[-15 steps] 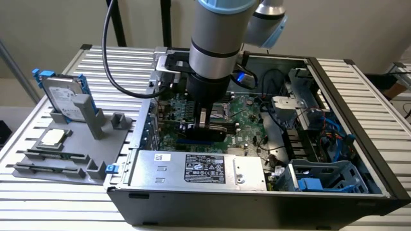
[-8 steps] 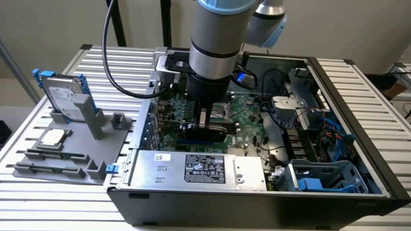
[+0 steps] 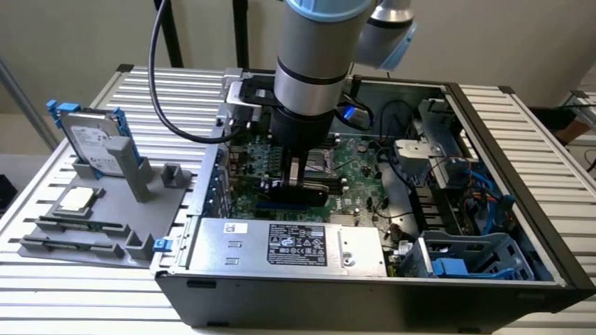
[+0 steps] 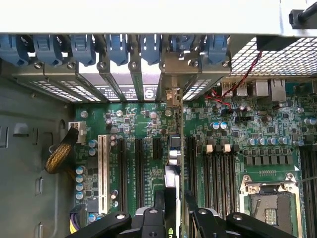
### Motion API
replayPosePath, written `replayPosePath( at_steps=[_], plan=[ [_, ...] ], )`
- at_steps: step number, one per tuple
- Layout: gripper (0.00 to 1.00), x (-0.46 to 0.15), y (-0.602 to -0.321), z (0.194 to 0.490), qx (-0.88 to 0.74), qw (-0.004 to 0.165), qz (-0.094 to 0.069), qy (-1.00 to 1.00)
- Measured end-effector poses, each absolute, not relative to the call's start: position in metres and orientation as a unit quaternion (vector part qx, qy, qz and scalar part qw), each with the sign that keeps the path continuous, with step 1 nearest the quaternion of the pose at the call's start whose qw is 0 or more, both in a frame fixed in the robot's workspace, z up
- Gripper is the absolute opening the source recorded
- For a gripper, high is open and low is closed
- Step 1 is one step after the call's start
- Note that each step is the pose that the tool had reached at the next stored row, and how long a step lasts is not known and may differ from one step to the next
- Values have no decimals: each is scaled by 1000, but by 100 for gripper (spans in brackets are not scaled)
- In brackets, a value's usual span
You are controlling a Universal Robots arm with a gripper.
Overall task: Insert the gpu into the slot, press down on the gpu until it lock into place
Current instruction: 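Insert the gpu into the slot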
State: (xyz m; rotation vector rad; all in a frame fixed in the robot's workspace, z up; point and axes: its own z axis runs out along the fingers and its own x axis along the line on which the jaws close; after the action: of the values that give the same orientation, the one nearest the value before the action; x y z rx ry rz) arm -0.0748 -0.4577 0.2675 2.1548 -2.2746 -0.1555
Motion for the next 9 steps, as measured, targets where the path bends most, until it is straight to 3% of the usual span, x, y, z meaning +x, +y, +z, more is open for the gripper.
replayPosePath(
  at_steps=[9],
  plan=[
    [26, -75, -458, 267, 690, 3, -49, -722]
  ],
)
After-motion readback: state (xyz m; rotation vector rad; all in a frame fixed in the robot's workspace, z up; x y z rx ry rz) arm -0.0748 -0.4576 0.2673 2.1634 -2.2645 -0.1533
